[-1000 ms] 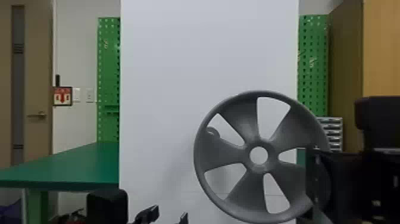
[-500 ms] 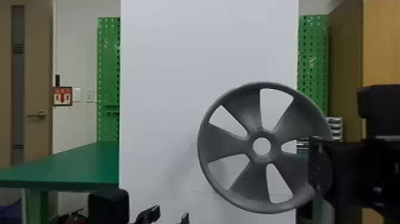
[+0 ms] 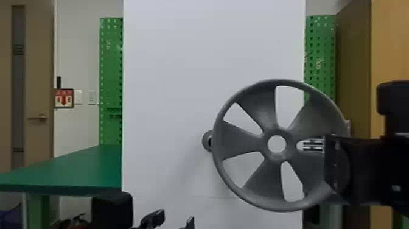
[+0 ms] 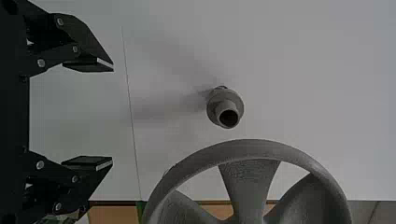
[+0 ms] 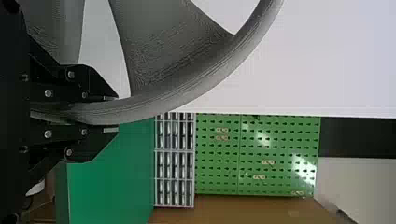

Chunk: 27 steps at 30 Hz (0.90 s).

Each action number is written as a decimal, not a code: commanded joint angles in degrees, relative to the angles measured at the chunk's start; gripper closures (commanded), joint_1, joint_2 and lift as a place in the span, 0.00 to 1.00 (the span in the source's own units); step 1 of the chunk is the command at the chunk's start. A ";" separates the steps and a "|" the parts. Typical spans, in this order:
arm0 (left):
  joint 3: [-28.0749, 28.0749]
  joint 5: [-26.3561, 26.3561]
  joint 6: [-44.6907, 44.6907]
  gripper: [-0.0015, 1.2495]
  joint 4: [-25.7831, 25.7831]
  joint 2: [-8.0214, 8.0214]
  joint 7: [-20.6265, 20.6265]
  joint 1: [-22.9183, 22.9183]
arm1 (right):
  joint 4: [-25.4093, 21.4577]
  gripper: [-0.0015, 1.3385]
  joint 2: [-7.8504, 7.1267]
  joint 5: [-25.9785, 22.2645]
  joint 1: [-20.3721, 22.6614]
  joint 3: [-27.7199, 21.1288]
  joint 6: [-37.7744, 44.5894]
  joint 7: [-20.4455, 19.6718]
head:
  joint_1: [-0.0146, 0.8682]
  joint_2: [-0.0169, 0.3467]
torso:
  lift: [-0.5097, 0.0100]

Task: Hold the wheel and insert it

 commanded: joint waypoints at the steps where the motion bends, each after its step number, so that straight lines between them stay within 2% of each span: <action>1: -0.12 0.01 0.00 0.42 0.00 0.01 0.00 -0.12 | 0.14 0.84 -0.14 0.05 -0.04 -0.36 -0.09 0.03 | 0.02 0.34 | 0.06; 27: -0.04 1.32 0.00 0.42 0.26 0.19 -0.62 -0.56 | 1.20 0.84 -0.05 0.40 -0.04 0.34 -0.61 -0.06 | 0.02 0.34 | 0.06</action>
